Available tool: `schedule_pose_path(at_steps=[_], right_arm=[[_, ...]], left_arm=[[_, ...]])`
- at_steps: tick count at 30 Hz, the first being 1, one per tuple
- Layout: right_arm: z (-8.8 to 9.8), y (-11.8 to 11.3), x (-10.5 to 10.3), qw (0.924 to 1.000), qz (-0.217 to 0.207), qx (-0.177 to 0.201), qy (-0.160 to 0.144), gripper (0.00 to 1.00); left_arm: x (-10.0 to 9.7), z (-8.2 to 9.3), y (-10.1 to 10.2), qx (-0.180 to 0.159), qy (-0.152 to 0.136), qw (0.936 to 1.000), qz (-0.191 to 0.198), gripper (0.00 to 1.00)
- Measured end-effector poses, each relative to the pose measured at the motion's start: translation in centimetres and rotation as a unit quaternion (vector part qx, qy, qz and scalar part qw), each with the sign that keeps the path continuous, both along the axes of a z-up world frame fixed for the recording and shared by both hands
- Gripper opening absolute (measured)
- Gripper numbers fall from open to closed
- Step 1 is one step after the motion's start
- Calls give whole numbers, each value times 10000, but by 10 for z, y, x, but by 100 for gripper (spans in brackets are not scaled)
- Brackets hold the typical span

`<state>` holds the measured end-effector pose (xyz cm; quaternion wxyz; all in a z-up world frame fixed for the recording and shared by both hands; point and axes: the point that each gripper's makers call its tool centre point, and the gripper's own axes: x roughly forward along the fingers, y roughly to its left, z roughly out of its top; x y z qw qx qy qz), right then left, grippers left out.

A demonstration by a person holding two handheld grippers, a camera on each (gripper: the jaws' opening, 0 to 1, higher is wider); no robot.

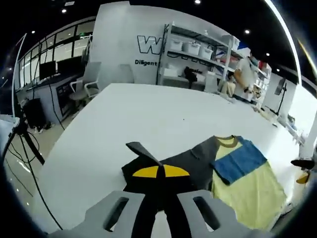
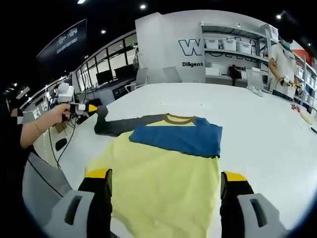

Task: Fold the garment on the visible template until the final outline fits inside the template.

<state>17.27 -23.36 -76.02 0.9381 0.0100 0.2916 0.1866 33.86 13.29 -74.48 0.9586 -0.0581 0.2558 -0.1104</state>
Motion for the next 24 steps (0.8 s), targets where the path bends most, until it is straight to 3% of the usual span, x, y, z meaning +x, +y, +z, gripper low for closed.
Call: schedule_pose_path(at_steps=[7,13,24], right_arm=[[0,4,1,10000,35,40,-4,89],[1,4,1,10000,36,41,2,89],[1,5,0,9999,66,87,3,91]], left_arm=[[10,14,-50,-123,-165,9987,-457,0],[17,24,-80,-163,-307,9967,-729,0],[23,40,-159,-329,-481,9887,-1385,0]])
